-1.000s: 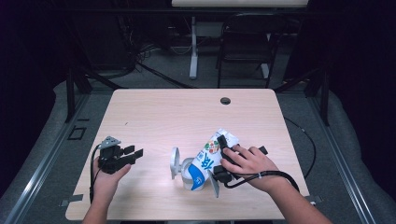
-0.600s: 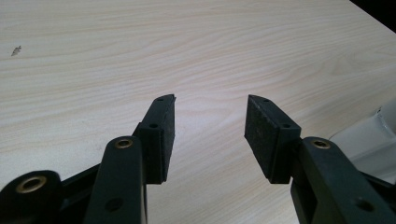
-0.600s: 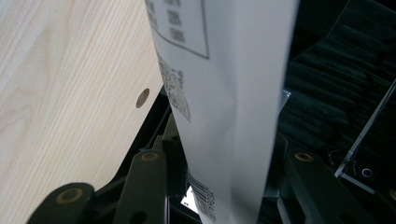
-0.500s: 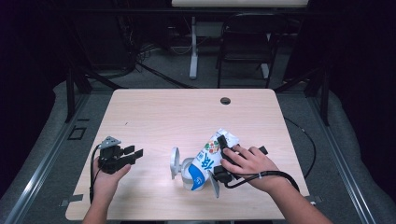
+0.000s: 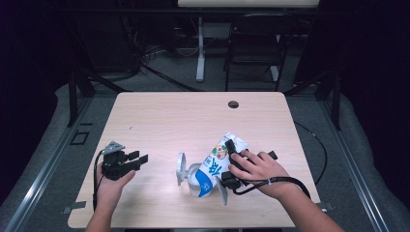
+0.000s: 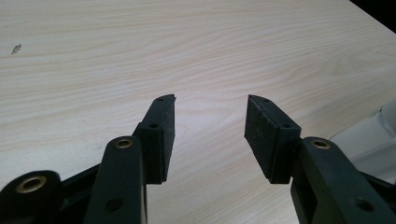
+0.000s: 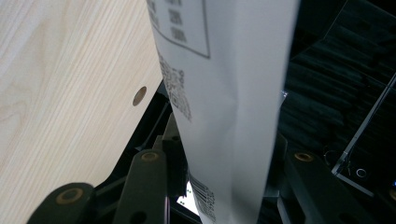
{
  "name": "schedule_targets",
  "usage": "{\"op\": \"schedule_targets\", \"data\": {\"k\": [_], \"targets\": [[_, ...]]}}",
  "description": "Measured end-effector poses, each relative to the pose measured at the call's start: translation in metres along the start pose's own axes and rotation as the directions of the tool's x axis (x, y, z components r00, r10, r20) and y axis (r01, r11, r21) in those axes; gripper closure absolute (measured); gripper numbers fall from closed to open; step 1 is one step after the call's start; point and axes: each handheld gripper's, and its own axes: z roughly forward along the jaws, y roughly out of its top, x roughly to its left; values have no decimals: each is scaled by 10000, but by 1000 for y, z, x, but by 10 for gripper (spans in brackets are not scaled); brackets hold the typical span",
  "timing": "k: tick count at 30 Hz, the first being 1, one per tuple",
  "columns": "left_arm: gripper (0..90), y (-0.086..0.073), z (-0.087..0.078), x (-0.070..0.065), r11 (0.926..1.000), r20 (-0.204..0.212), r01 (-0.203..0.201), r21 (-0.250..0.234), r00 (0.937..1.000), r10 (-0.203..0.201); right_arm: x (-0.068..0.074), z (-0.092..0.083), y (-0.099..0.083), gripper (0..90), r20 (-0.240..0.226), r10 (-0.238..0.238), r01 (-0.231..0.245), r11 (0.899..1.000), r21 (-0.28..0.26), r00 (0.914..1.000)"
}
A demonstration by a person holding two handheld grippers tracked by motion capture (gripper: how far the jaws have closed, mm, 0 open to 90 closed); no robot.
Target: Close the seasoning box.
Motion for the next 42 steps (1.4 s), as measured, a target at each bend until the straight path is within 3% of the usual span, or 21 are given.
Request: {"op": "schedule_targets", "data": {"k": [17,42], "targets": [[534,1,0,-2,9999,-7,-27,-138,10000,27,-3,-1,-2,639,137,-247,246,9997,57,9996],[534,1,-1,-2,9999,-53,-30,-155,10000,29,-4,-1,-5,639,149,-50,47,9998,169,9999]]}}
